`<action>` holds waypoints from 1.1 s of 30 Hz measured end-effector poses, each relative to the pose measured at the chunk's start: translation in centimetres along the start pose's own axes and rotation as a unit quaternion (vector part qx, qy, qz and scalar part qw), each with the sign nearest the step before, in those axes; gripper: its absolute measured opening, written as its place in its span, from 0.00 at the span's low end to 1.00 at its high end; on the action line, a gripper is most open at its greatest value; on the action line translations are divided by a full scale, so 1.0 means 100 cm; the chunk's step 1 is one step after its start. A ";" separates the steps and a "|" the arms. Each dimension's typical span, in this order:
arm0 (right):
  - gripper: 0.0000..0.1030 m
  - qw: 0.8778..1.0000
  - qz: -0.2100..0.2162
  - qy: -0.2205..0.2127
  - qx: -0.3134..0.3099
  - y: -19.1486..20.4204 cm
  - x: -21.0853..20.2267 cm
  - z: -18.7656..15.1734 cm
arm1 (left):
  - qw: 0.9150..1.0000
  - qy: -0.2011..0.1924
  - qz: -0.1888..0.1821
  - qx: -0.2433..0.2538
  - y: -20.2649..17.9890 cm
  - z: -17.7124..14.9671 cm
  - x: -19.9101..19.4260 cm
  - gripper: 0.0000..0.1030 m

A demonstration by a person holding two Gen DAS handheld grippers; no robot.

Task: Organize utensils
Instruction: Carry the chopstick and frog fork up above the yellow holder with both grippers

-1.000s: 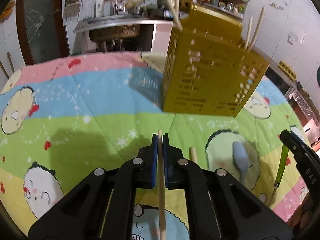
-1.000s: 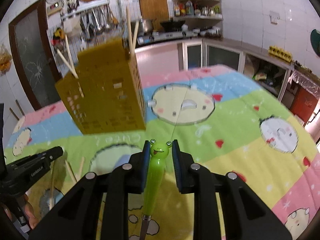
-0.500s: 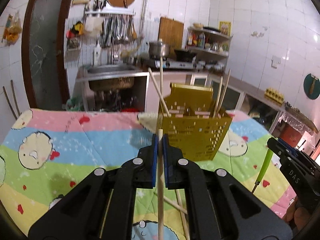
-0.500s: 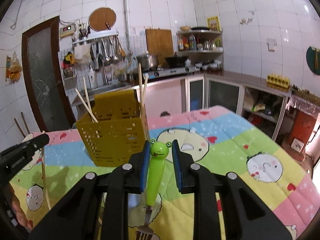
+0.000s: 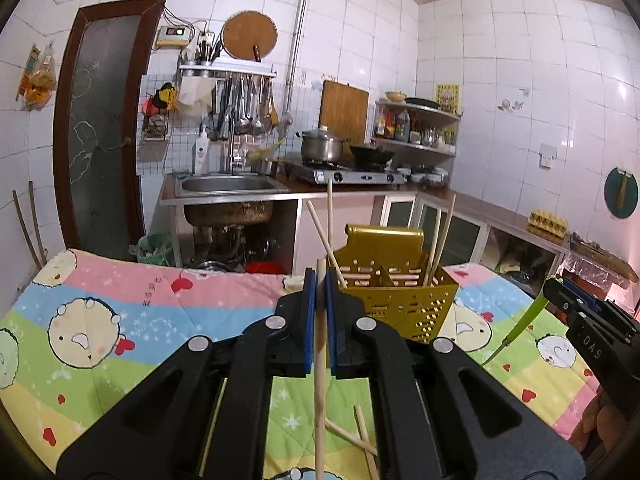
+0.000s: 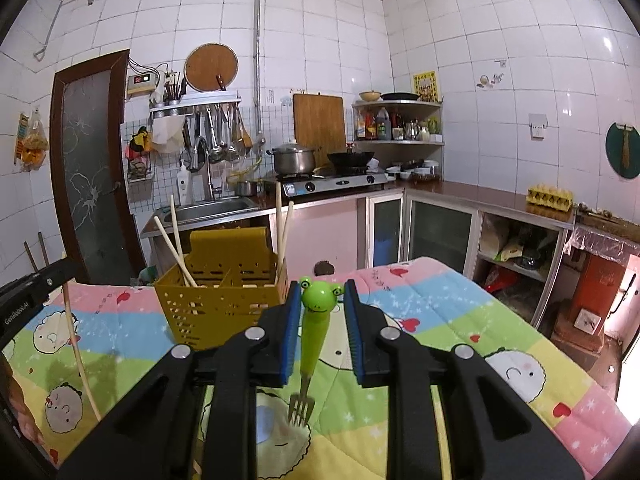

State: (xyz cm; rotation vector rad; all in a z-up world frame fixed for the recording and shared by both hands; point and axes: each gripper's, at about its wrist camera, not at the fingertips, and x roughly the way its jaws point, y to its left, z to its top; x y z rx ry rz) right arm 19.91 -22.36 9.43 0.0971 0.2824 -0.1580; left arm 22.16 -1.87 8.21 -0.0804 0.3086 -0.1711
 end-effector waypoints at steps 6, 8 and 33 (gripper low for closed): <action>0.21 1.000 0.004 -0.003 -0.002 0.000 0.003 0.003 | 1.000 -0.024 0.007 0.002 0.002 0.006 -0.006 0.04; 0.21 1.000 0.005 -0.002 -0.005 0.001 0.004 0.001 | 1.000 -0.029 0.009 0.002 0.003 0.007 -0.007 0.04; 0.21 1.000 0.012 -0.016 -0.008 0.003 0.007 0.014 | 0.998 -0.054 -0.001 -0.016 0.008 0.030 -0.008 0.04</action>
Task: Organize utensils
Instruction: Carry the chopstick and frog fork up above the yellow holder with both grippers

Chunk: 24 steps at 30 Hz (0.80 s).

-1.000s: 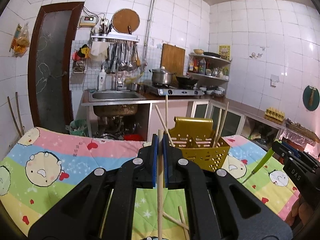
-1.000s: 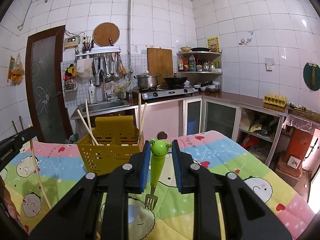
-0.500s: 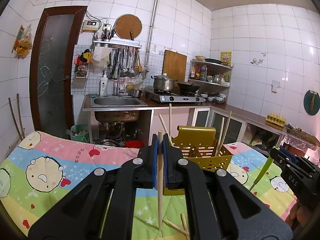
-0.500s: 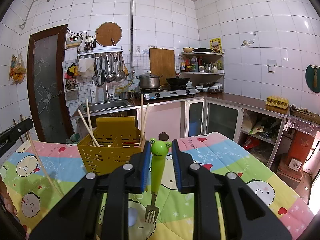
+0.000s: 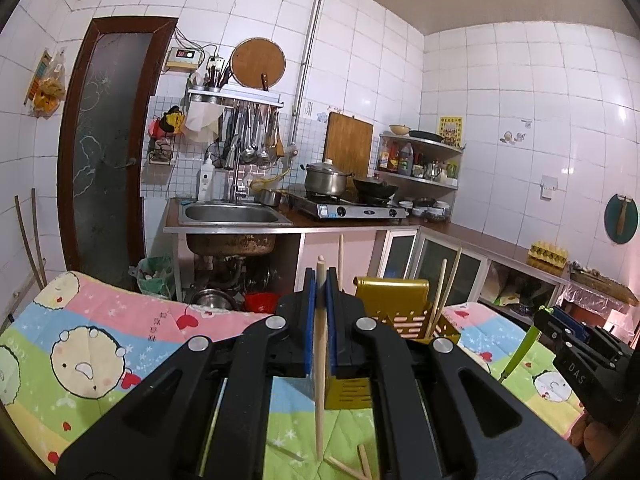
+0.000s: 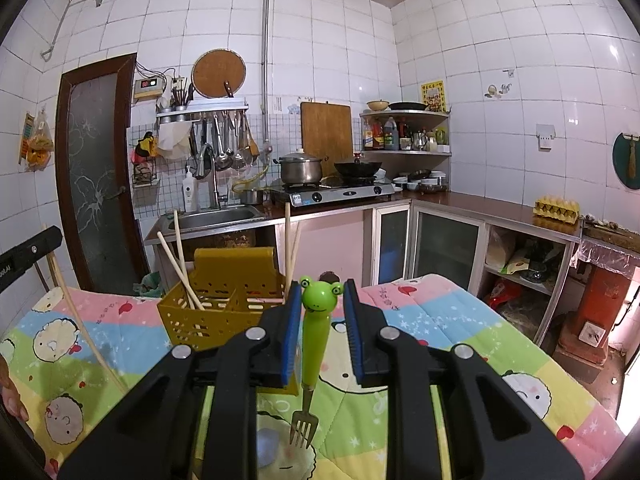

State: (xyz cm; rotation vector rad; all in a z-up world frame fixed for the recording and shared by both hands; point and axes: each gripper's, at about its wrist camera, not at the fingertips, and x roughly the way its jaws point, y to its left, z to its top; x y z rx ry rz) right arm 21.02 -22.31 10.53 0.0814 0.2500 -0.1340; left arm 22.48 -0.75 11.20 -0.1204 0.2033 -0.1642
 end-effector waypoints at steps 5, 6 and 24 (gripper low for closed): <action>0.21 1.000 0.002 -0.018 -0.005 0.000 -0.003 0.016 | 1.000 -0.014 -0.007 -0.002 -0.004 0.019 0.002 0.04; 0.21 1.000 0.003 -0.020 -0.005 0.001 -0.003 0.020 | 1.000 -0.015 -0.009 -0.002 -0.005 0.023 0.004 0.04; 0.21 0.994 0.031 -0.099 -0.032 0.033 0.039 0.122 | 0.995 -0.090 -0.020 0.043 -0.060 0.102 0.066 0.04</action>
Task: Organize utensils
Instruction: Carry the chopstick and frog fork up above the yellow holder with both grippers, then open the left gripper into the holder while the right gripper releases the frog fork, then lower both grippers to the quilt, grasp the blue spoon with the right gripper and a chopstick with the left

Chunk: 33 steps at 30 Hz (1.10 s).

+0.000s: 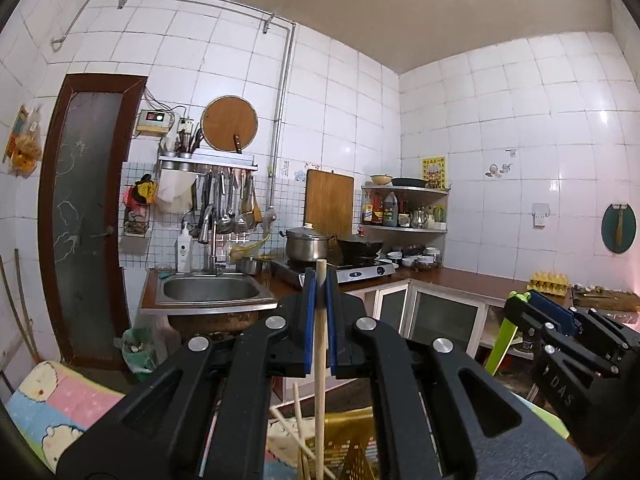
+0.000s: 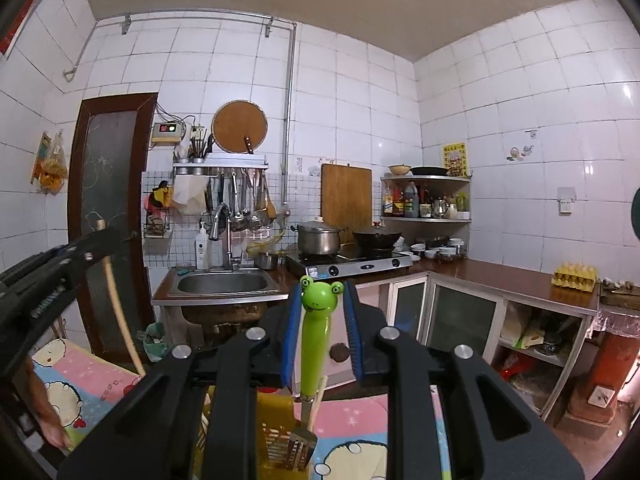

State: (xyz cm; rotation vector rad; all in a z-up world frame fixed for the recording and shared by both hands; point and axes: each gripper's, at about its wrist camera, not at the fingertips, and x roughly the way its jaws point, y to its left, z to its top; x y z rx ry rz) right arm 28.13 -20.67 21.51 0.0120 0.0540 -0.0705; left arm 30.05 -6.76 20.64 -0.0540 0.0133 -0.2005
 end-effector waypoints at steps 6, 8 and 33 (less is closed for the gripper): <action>0.21 0.999 0.016 0.029 0.006 0.003 0.032 -0.022 | 1.000 0.020 -0.001 0.000 -0.002 -0.029 0.033 0.04; 0.21 0.999 0.019 0.047 0.009 0.003 0.041 -0.034 | 0.999 0.042 0.001 -0.006 0.002 -0.048 0.045 0.04; 0.62 0.979 -0.037 0.197 0.049 -0.035 0.000 -0.086 | 0.986 0.154 0.058 0.039 0.048 -0.063 -0.031 0.95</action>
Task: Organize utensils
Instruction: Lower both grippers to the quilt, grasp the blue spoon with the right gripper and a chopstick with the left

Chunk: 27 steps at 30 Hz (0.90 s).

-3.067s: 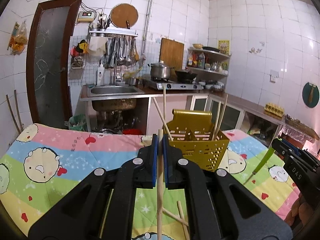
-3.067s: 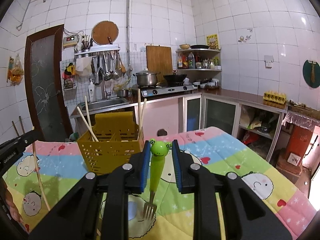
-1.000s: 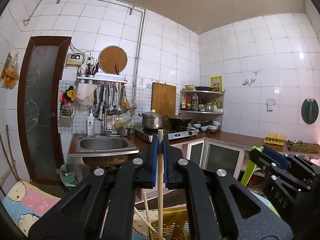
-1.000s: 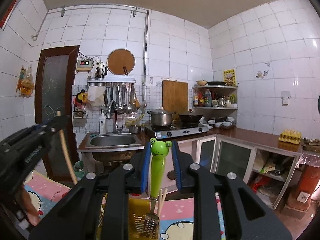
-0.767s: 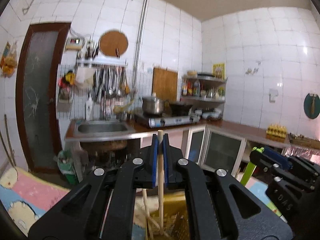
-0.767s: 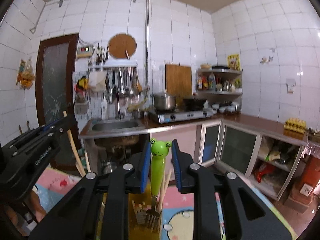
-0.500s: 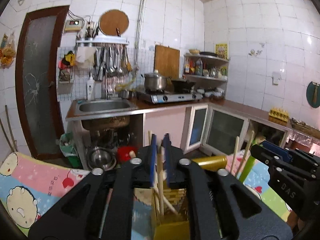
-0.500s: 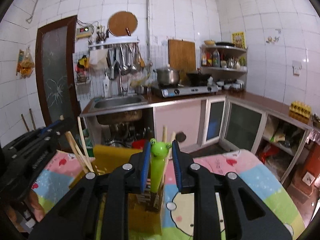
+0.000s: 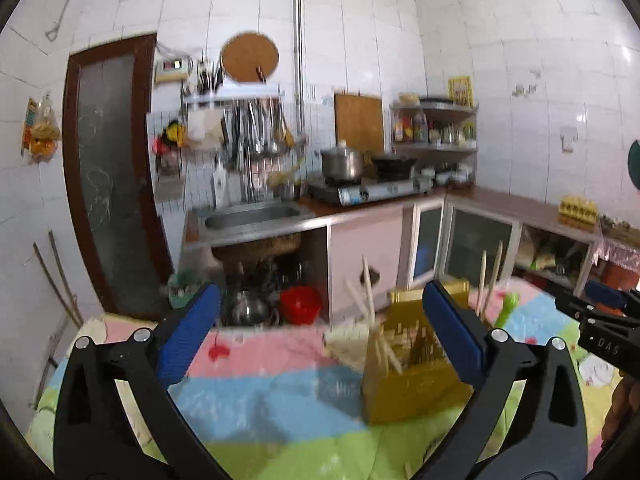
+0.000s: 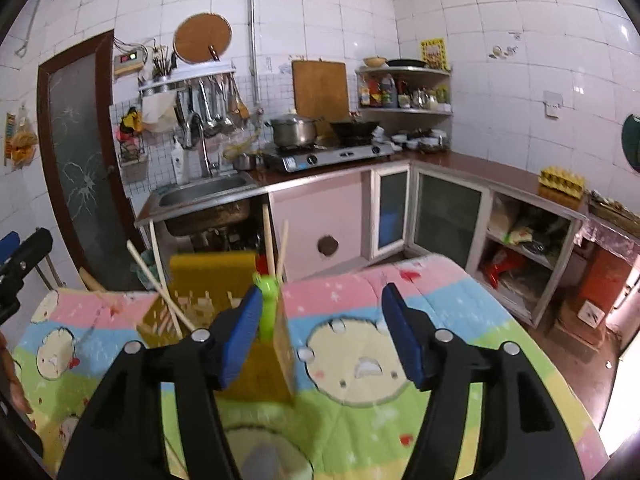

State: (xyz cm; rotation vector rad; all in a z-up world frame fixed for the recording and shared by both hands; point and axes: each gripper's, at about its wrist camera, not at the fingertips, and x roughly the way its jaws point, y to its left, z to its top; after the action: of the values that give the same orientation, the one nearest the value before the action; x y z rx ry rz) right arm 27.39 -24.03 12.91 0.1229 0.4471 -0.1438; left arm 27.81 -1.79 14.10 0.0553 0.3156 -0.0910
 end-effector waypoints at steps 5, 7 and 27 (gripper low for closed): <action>0.65 0.999 -0.011 0.037 -0.005 0.005 -0.002 -0.038 | 0.998 0.070 -0.006 -0.002 0.007 -0.047 0.010 0.95; 0.65 0.998 -0.010 0.064 -0.011 0.012 0.006 -0.057 | 0.996 0.094 -0.010 -0.004 0.007 -0.064 0.019 0.95; 0.61 0.976 -0.004 0.211 -0.047 0.054 0.076 -0.140 | 0.973 0.226 -0.016 -0.042 0.019 -0.150 0.068 0.95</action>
State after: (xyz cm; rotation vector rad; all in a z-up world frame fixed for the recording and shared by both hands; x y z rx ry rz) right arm 29.22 -17.45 -2.44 0.0585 0.8777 -0.1041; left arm 29.85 0.59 -2.20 -0.0148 0.7767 -0.0965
